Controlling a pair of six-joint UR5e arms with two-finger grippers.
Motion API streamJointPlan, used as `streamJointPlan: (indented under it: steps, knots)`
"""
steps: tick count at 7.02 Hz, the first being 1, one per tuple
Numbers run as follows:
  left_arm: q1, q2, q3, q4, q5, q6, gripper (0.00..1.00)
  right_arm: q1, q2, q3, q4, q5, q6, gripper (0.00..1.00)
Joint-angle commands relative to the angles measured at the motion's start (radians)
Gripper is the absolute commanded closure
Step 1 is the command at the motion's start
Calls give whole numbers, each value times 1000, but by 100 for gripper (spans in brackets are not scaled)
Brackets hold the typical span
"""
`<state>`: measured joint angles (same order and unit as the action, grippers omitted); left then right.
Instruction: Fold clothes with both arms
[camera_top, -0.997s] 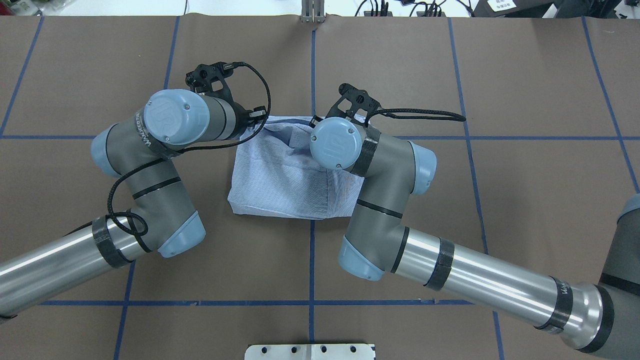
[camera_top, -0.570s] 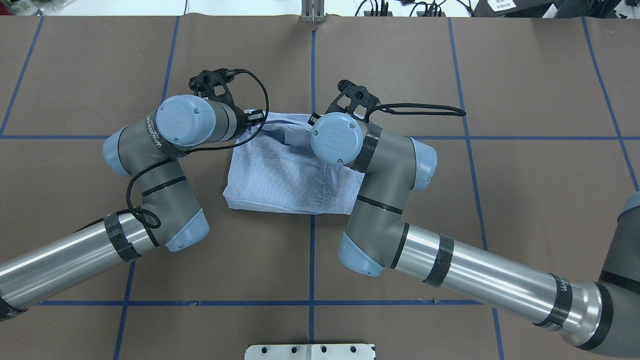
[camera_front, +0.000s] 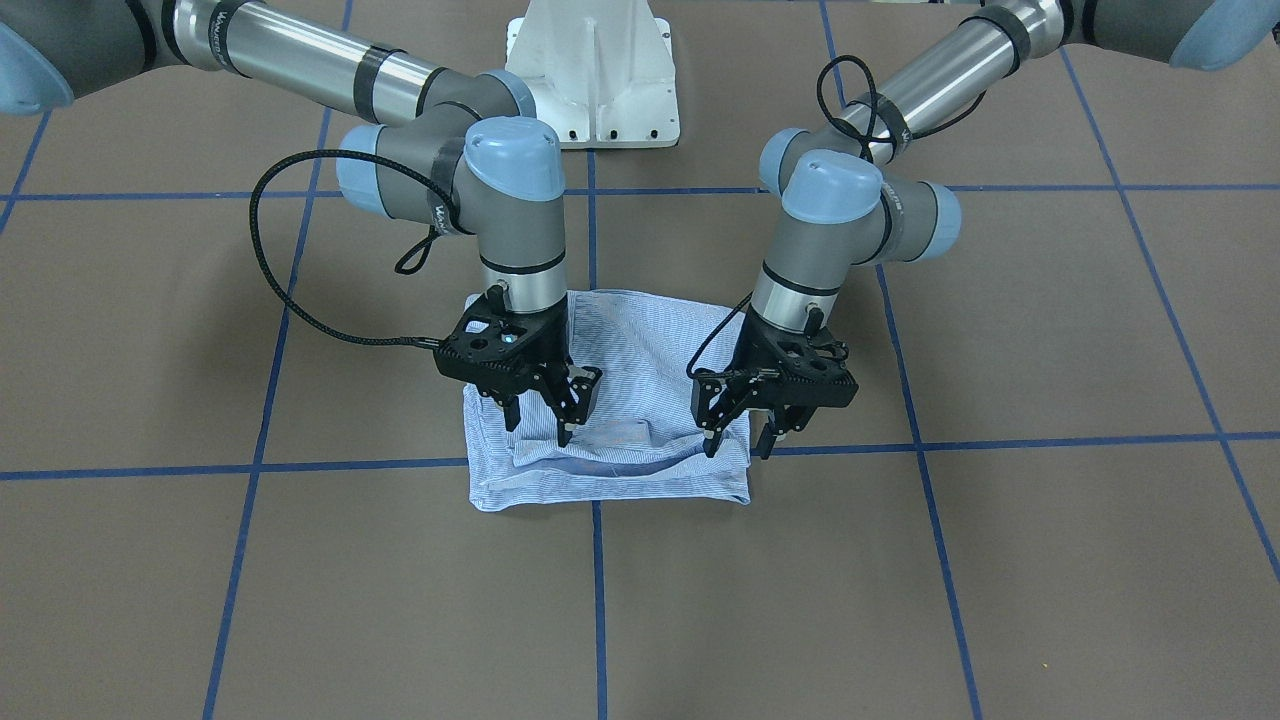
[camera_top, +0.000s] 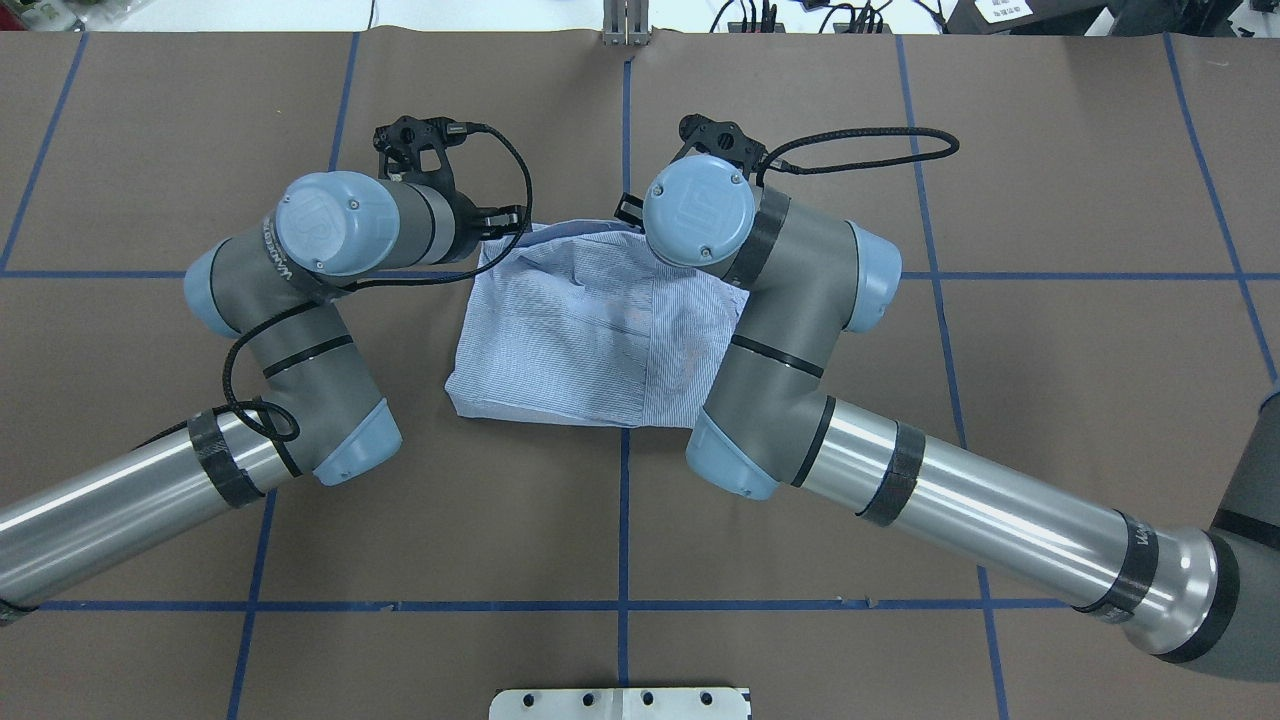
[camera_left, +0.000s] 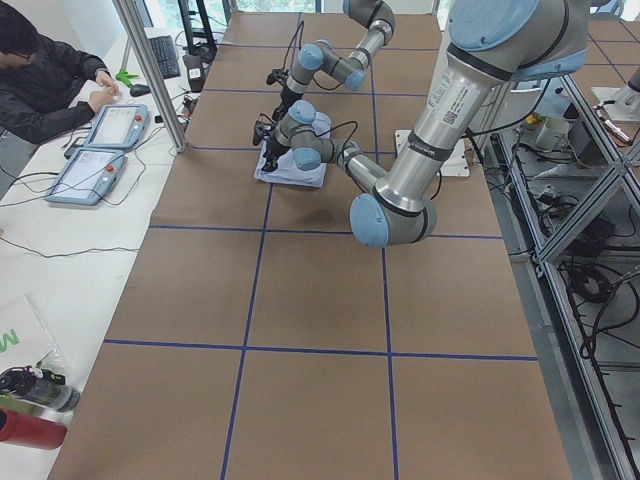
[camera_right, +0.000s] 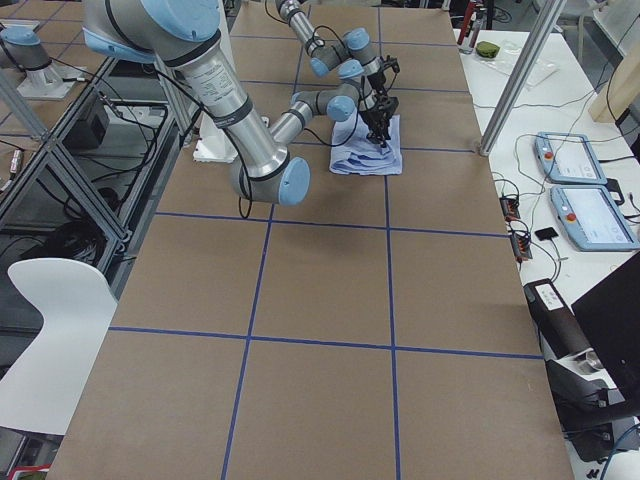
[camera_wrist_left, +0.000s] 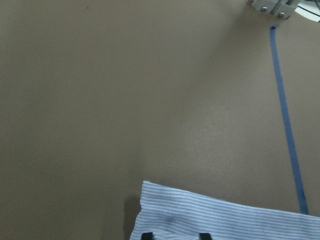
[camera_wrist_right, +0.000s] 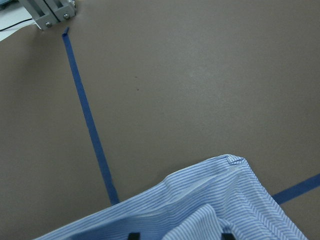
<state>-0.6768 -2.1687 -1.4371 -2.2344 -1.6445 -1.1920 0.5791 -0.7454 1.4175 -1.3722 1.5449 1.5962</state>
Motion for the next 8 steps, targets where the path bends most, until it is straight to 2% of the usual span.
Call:
streamJointPlan:
  steps: [1, 2, 4, 6, 8]
  knots:
    - [-90, 96, -97, -11, -125, 215, 0, -106, 30, -11, -2, -115, -10, 0]
    - [-99, 113, -106, -11, -129, 222, 0, -164, 44, -53, -2, -275, -33, 0]
    - [-101, 116, -121, -10, -130, 223, 0, -160, 133, -236, 7, -305, -45, 0]
    - [-105, 159, -182, -4, -153, 223, 0, -113, 164, -313, 10, -315, -102, 0]
    - [-109, 205, -247, 1, -159, 223, 0, -102, 166, -374, 10, -453, -102, 0]
